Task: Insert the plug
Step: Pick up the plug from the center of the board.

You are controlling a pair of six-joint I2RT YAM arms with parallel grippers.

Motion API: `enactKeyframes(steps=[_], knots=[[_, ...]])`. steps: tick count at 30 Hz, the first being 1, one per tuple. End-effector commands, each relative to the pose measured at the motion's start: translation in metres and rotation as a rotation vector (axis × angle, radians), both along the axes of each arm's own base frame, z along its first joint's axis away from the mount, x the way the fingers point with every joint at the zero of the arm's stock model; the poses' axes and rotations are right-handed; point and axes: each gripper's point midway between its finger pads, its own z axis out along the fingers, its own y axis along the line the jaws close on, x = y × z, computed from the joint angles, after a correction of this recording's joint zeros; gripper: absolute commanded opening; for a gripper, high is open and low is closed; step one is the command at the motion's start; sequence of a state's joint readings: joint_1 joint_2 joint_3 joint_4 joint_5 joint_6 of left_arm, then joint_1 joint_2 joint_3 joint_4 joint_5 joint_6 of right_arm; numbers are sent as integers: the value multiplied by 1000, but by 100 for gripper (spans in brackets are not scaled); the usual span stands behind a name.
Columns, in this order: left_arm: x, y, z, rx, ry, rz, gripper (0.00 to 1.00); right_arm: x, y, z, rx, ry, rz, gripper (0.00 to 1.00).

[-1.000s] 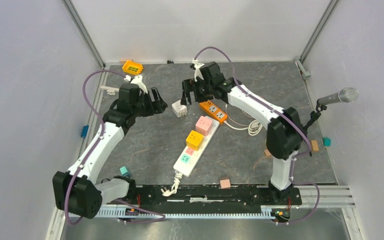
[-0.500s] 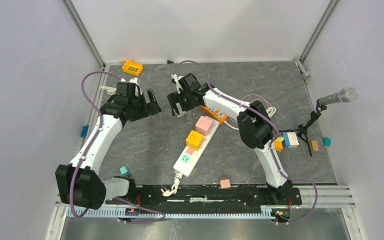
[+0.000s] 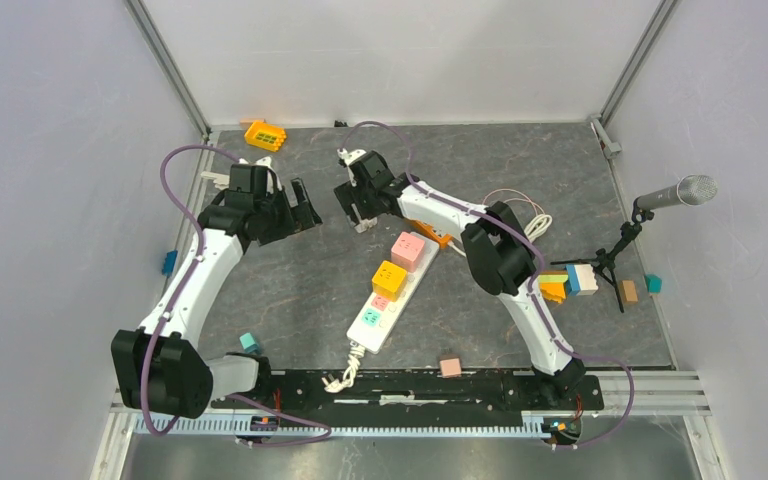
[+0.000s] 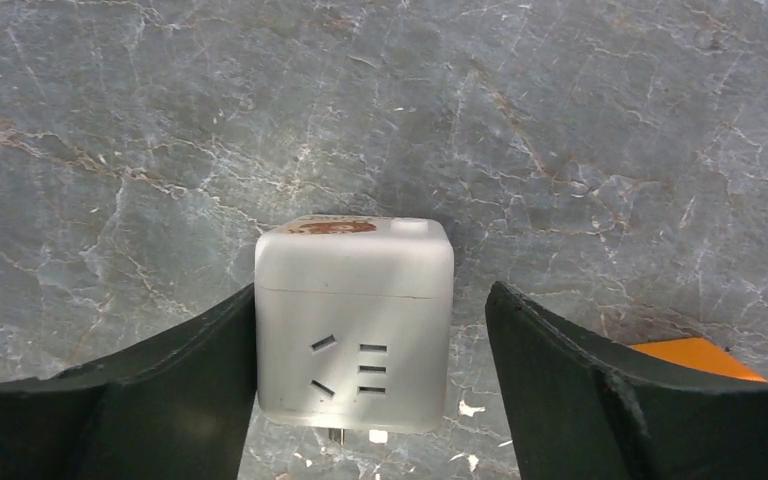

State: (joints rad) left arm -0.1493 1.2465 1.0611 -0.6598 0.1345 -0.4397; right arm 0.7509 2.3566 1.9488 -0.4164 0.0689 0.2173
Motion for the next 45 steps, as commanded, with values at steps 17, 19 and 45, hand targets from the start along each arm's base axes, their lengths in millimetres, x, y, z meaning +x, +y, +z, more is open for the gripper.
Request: enactKeyframes(steps=[17,19,45], knots=[[6,-5,53,-168,-30,45,98,-39,7,145,240,-249,241,0],[3,-5,59,-193,-27,53,98,-53,1,167,271,-272,261,0],[-107,-129,108,-744,209,-323,99,-223,-68,216,542,-359,548,0]])
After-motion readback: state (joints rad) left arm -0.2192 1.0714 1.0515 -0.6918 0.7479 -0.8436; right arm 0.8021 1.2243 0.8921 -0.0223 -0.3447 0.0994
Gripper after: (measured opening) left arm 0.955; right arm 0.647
